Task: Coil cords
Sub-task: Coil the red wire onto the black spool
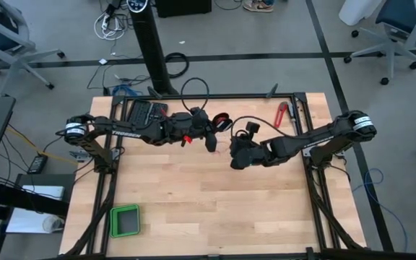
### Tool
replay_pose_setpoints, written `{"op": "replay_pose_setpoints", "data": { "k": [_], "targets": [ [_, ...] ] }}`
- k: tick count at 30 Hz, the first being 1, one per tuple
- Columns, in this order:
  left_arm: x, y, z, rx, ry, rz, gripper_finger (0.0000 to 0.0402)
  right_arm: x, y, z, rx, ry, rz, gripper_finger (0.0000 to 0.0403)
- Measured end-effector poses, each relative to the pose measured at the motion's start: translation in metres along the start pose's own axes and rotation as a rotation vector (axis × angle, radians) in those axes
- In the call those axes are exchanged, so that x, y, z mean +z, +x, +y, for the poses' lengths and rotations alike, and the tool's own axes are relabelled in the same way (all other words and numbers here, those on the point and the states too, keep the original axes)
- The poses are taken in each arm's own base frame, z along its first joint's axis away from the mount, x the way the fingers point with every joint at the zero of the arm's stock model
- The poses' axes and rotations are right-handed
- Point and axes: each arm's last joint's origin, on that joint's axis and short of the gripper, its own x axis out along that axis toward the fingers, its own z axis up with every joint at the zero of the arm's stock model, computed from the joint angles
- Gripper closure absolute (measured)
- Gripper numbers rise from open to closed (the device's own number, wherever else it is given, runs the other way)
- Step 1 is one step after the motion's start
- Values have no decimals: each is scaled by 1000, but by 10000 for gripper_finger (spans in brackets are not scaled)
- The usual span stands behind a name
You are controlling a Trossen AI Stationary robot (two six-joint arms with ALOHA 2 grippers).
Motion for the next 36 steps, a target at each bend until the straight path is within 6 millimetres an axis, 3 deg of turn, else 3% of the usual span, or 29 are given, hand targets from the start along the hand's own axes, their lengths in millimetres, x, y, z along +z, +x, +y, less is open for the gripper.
{"op": "replay_pose_setpoints", "data": {
  "k": [12,36],
  "targets": [
    [1,0,-1,-18,0,-2,400,-27,20,21,174,117,-105,353],
    [2,0,-2,-50,-2,-10,400,-23,35,4,74,-25,-136,304]
  ]
}}
